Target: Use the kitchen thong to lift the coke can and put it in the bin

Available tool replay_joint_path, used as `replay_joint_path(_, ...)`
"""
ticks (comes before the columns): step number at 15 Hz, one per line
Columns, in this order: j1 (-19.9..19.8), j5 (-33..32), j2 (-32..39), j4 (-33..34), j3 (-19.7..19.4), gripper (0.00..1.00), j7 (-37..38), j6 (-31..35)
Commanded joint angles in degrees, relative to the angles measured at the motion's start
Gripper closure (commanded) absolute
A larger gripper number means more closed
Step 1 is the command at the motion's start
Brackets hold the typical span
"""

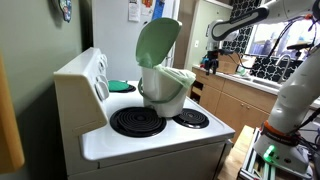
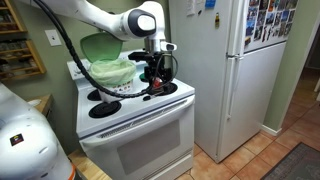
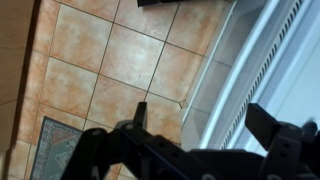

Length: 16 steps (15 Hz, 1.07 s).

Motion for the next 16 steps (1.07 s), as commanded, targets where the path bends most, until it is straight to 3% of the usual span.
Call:
replay_joint_path(1,1.7,4.1,5.1,8.5,3.0,0.00,10.4,1.4)
replay_joint_path(4,3.8,6.0,8.9,13.9,6.2,0.00,16.7,0.8)
replay_joint_path(5,3.0,4.9,5.7,10.9,5.0,0.00,13.5,1.0)
replay_joint_path(13,4.1,5.0,9.0,14.0,6.1,0.00,16.4,1.0)
replay_joint_path(16,5.4,5.2,12.5,18.5,7.9,0.00,22.2,3.7)
